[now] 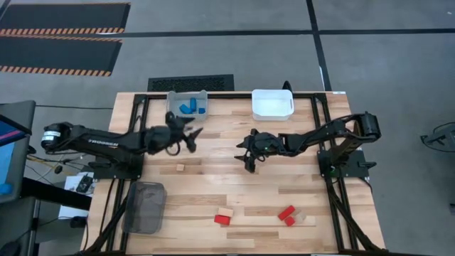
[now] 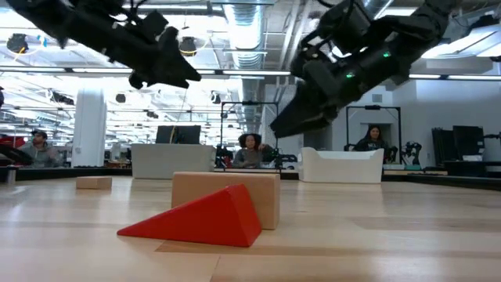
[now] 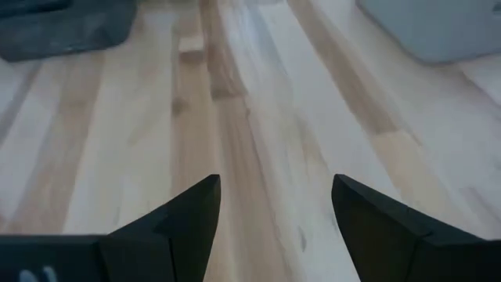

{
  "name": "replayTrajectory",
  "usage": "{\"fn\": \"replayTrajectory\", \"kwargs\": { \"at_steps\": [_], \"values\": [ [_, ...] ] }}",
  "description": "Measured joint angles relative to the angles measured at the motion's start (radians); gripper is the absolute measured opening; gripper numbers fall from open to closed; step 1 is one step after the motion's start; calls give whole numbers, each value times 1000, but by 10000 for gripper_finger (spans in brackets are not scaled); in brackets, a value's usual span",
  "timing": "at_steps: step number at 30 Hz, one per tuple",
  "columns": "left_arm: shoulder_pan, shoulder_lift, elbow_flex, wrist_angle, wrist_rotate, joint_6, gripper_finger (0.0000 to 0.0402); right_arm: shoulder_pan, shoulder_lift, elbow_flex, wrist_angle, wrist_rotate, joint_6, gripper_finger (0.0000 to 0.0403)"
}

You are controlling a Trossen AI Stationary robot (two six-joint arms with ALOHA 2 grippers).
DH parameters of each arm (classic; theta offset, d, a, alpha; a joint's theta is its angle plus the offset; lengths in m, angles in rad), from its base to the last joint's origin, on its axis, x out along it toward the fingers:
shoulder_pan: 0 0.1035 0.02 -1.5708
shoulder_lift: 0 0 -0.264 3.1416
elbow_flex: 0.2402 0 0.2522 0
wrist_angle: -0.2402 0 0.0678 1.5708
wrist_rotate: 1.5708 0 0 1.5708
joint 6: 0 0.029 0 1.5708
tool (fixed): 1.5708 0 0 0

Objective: Sort & place blocks by color
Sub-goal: Put the right brown triangle block into the white bin

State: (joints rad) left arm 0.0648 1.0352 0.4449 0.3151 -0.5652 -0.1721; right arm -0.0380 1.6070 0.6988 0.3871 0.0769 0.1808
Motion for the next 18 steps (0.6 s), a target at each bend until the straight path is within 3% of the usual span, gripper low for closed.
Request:
{"fn": "replayTrajectory", "kwargs": {
  "at_steps": [4, 9, 18],
  "values": [
    [-112, 3, -35, 0, 4, 10, 253, 21, -80, -20, -42, 0, 9, 270],
    [-220, 40, -103, 145, 4, 40, 253, 101, -160, -19, -86, 0, -67, 270],
    [-236, 173, -153, 464, 6, 144, 253, 190, -81, -20, -76, 0, -97, 270]
  ]
}}
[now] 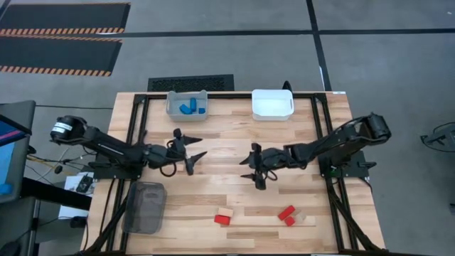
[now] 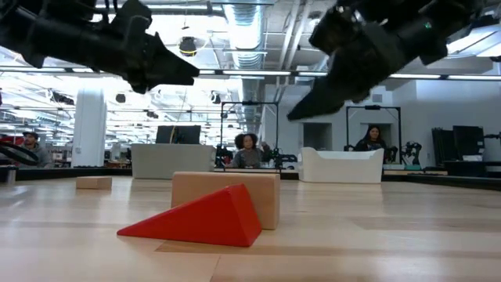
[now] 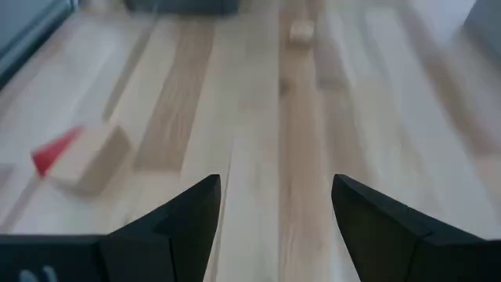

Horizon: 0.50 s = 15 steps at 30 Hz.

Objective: Sort & place blocks by color
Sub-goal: Put the right brown triangle block into the white bin

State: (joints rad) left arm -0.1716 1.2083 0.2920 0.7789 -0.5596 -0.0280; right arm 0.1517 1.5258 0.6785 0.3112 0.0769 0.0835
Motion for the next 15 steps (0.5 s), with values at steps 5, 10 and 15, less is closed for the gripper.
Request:
{"fn": "replayTrajectory", "kwargs": {
  "at_steps": [5, 10, 15],
  "values": [
    [37, 122, 9, 133, 5, 12, 253, -1, 80, 20, 3, 1, 62, 270],
    [81, 263, 23, 233, 35, 27, 253, -1, 106, 70, -146, 17, 69, 270],
    [108, 384, 79, 256, 94, 27, 253, 18, 89, 138, -456, 90, 149, 270]
  ]
}}
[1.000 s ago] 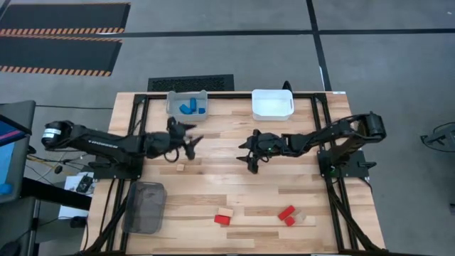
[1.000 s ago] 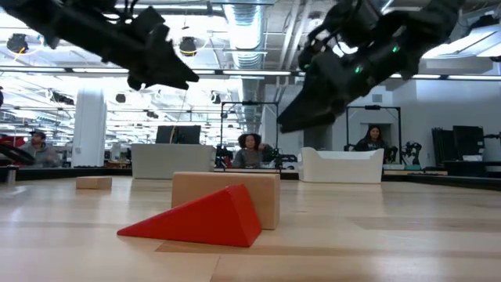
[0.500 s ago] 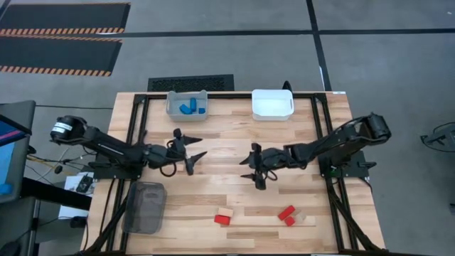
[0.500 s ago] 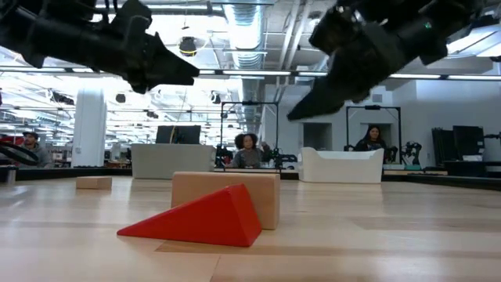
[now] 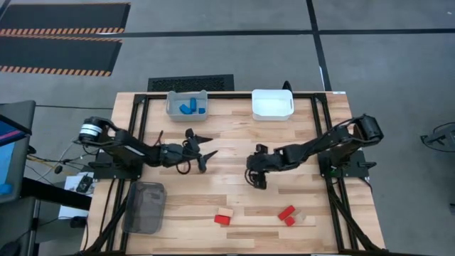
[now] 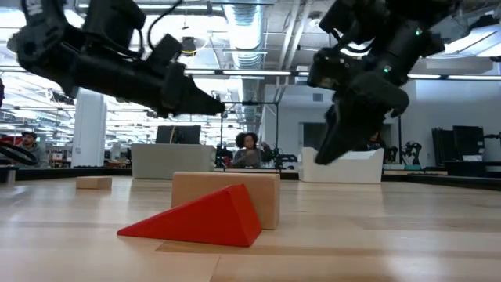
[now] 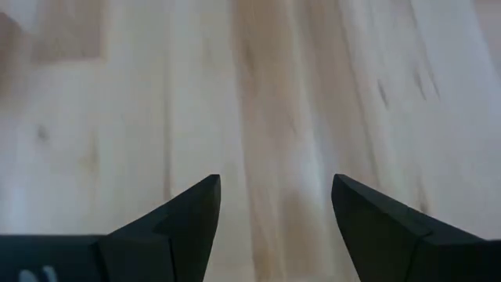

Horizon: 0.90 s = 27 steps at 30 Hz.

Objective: Sort & place blocks by color
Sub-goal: Put the right brown triangle block into the white bin

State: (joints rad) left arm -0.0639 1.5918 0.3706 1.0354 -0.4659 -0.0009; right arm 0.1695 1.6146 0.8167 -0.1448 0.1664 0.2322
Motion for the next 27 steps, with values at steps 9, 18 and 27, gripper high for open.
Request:
{"fn": "replayTrajectory", "kwargs": {
  "at_steps": [9, 18, 27],
  "values": [
    [2, 101, 91, 39, 145, 14, 253, 140, -30, 109, -592, -66, 324, 270],
    [2, 111, 130, 91, 286, 158, 253, 378, -40, 200, -850, -160, 580, 270],
    [7, 111, 192, 88, 252, 318, 253, 599, -39, 200, -829, -324, 661, 270]
  ]
}}
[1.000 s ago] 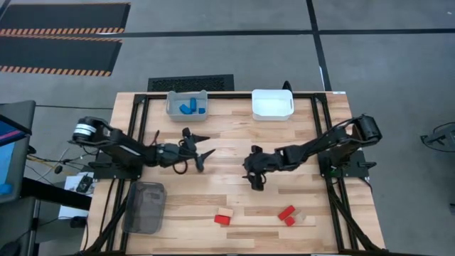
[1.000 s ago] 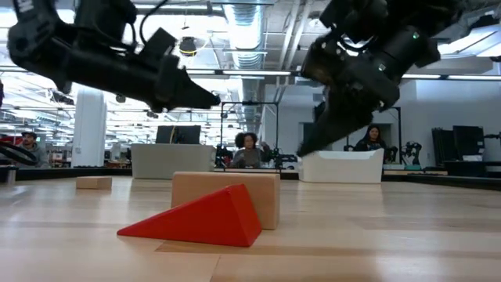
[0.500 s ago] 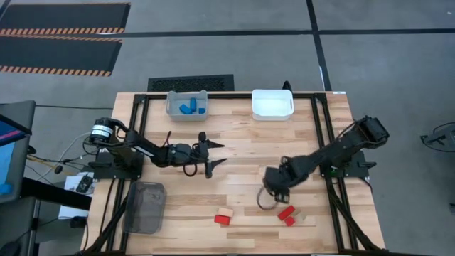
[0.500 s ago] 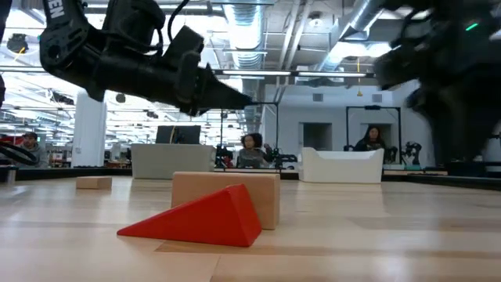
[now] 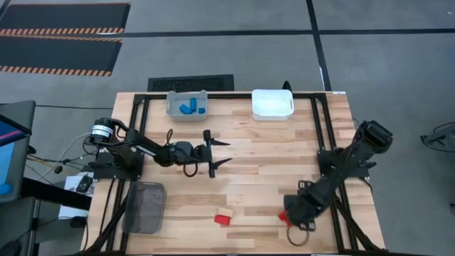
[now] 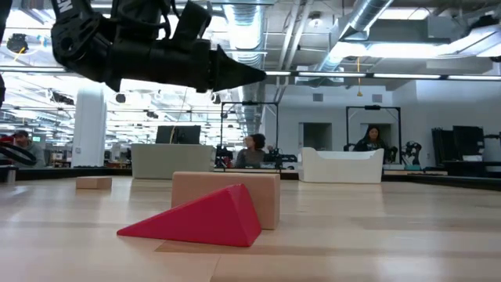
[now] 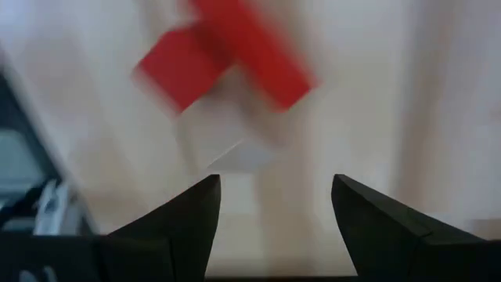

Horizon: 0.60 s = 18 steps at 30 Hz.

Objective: Sort & place blocks by color
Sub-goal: Put the right brown triangle block into the white bin

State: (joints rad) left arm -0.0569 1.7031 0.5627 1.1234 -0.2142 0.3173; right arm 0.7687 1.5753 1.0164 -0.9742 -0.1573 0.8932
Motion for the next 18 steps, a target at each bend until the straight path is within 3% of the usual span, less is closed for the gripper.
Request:
{"fn": "replayTrajectory", "kwargs": {
  "at_steps": [6, 18],
  "values": [
    [34, 0, 36, -32, 14, 20, 253, 105, 9, -2, 97, 5, -8, 270],
    [84, 1, 45, -44, 35, -1, 253, 111, 151, -5, 143, 27, -62, 270]
  ]
}}
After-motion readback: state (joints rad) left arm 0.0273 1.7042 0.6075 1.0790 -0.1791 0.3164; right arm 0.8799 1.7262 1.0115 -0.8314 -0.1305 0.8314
